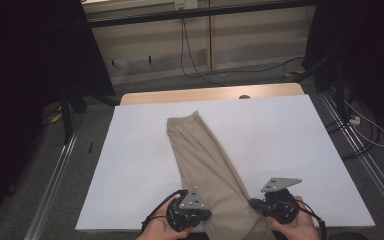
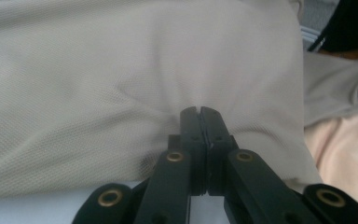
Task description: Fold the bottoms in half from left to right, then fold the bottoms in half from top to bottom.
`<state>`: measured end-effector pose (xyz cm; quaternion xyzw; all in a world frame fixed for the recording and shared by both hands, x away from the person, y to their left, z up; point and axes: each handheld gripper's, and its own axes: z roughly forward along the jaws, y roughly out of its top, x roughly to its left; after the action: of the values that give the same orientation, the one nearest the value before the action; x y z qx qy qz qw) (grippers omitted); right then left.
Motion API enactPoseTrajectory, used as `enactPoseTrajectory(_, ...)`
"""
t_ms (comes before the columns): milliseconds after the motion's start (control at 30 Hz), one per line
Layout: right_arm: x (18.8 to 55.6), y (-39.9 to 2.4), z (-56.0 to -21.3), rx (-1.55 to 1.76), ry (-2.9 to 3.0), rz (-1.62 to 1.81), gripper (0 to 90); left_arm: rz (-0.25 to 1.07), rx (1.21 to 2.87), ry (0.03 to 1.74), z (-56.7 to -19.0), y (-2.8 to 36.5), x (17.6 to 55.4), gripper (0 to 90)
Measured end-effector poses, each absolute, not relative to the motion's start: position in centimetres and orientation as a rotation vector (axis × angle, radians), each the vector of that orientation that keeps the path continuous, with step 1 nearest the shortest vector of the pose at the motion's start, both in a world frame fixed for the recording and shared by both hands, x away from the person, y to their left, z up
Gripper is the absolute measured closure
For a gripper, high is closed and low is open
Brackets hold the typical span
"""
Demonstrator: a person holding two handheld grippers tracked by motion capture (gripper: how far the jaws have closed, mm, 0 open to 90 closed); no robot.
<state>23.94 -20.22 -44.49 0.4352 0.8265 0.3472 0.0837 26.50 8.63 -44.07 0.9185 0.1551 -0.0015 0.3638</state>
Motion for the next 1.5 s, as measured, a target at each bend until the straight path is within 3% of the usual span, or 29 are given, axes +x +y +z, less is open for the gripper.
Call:
enactPoseTrajectory(433,20.0,-18.9,-44.4,1.242,2.560,1.098,90.0,-0.062,2.356,0.441,-43.3,11.4,24.6,89.7)
enactPoseTrajectory(633,19.8,-17.9,-44.7,1.202,2.604,1.125,89.4,-0.063,2.331,0.461,-43.0,12.9,24.1,89.4)
enactPoseTrajectory(667,20.0,-17.9,-44.7,1.195,2.590,1.143,84.7,-0.052,2.328,0.463,-42.9,12.9,24.3,89.1)
enactPoseTrajectory(733,20.5,-18.1,-44.5,1.190,2.553,1.133,66.1,-0.029,2.314,0.471,-43.0,12.9,24.5,86.6)
enactPoseTrajectory(867,21.6,-18.8,-44.2,1.212,2.492,1.193,55.6,-0.003,2.275,0.510,-42.8,13.1,25.0,72.2)
enactPoseTrajectory(967,22.1,-19.1,-44.0,1.212,2.460,1.222,47.8,0.095,2.218,0.571,-42.5,13.4,25.7,45.7)
enactPoseTrajectory(1100,23.2,-19.5,-43.8,1.213,2.406,1.197,40.8,0.155,2.159,0.693,-42.6,14.1,27.5,24.3)
enactPoseTrajectory(1333,27.4,-19.6,-42.4,1.190,2.342,1.229,36.6,0.284,2.103,0.775,-42.0,15.0,32.1,13.0)
enactPoseTrajectory(1500,31.8,-18.8,-41.5,1.170,2.288,1.202,36.6,0.315,2.036,0.838,-41.8,15.4,36.8,17.2)
